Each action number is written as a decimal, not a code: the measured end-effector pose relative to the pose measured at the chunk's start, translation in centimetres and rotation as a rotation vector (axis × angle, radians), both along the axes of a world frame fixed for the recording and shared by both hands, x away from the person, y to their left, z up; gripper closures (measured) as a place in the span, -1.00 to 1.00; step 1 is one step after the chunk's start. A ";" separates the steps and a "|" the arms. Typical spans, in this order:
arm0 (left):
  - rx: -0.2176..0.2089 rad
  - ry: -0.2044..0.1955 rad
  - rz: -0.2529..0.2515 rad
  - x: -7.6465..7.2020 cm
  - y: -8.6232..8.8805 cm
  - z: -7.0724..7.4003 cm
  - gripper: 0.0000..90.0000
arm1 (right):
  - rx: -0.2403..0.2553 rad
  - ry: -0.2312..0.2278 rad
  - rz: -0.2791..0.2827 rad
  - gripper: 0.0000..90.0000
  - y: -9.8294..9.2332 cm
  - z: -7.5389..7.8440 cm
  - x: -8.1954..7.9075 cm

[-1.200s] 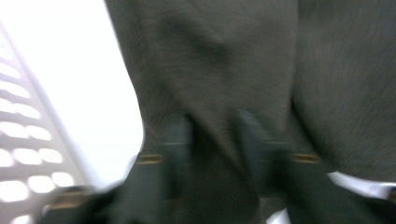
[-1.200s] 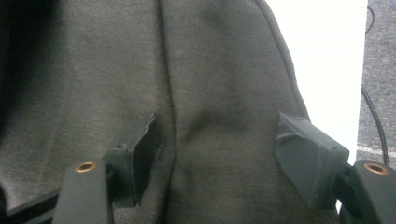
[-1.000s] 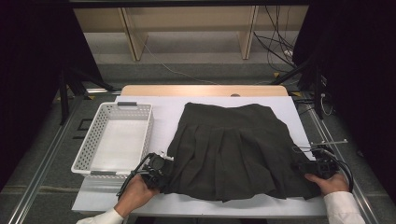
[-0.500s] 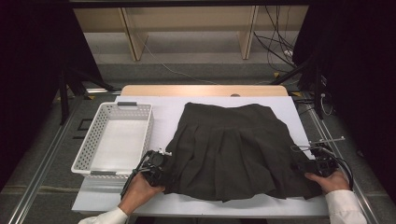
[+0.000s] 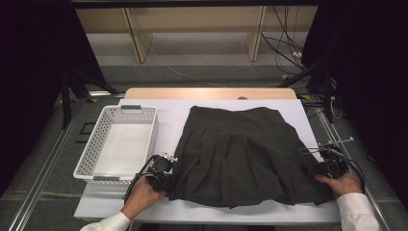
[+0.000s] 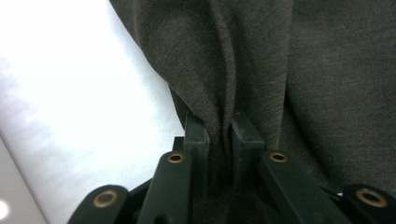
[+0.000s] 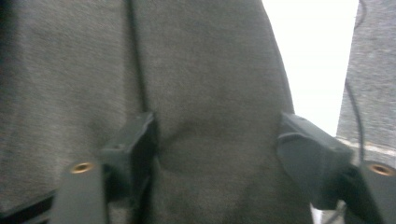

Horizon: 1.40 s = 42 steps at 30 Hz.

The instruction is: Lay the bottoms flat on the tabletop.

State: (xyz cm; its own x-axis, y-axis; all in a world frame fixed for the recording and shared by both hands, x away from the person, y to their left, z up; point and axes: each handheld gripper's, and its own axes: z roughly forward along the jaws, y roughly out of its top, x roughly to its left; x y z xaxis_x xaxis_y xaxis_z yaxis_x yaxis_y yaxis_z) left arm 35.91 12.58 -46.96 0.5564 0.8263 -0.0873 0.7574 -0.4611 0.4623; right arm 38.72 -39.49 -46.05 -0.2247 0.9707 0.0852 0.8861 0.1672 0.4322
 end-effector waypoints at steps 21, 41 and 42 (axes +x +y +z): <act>-0.019 0.024 -0.083 -2.4 0.1 0.5 0.84 | 0.013 0.060 0.033 0.97 -0.4 1.5 -5.0; -0.065 -0.034 -0.049 -3.2 0.9 1.9 0.18 | 0.113 -0.245 -0.028 -0.04 2.0 5.4 -4.7; -0.068 -0.049 -0.047 -3.3 0.9 2.0 0.16 | 0.124 -0.249 -0.018 0.04 2.6 5.6 -4.6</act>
State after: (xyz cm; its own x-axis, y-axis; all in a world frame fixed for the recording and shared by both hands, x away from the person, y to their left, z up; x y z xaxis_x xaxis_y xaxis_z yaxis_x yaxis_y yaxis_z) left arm 32.61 13.53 -44.93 0.5996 0.7921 -0.1142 0.7111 -0.4618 0.5302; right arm 34.14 -36.90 -40.43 -0.2365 0.9603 0.1478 0.7525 0.0848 0.6532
